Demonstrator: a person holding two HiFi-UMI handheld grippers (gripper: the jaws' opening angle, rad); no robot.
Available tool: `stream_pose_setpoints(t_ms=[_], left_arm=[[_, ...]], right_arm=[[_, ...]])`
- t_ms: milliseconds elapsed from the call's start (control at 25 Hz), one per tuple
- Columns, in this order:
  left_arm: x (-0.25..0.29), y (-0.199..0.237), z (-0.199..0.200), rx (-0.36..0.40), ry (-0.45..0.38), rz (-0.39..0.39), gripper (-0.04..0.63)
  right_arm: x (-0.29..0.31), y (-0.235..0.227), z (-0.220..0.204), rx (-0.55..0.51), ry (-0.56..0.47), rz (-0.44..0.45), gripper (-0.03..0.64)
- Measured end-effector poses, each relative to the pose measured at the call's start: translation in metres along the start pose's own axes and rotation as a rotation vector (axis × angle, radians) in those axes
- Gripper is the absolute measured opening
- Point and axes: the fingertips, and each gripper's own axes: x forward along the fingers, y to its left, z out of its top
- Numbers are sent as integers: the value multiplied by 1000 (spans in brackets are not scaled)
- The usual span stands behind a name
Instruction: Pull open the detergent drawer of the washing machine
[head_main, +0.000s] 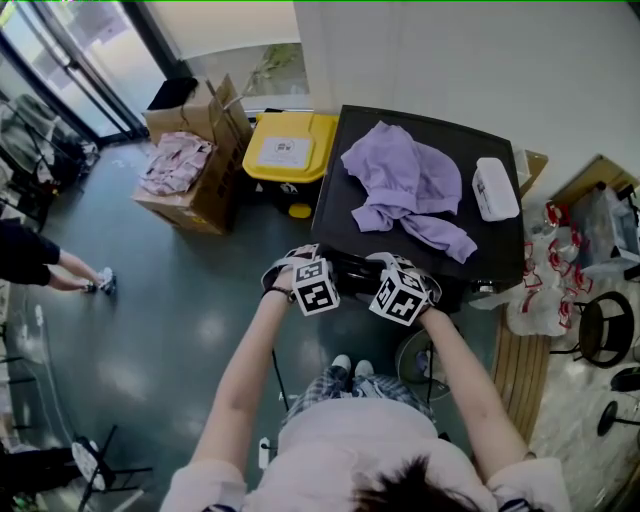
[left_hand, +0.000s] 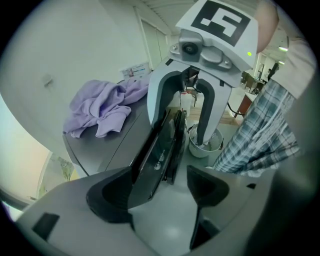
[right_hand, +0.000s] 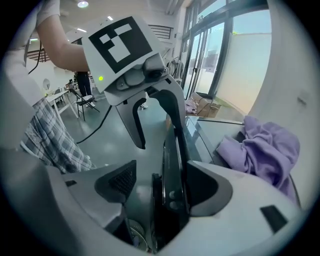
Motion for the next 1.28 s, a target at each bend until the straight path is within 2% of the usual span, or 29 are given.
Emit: stream_pose_setpoints(t_ms=[280,720,880,960,1120,1280], left_arm=[[2,-2,-4,88,65,9,354],[6,-4,-8,182,128,38,354],[6,-3,-9,206,139,54,353],[6,0,-9,225,145,85,332],[8,10,-9,275,166,172,223],[10,14,-9,306,183,220,186]], right_arm=[[4,5,-7,-64,90,-11,314],[7,-2,-9,-38,116,-101,278],[8,-7,-9,-65,134,-158,228],[8,-9,-9,-78,139,-178,208],[9,-12,-10,-122,159,-214,172],[10,-16,-10,-141,180,-259,159]])
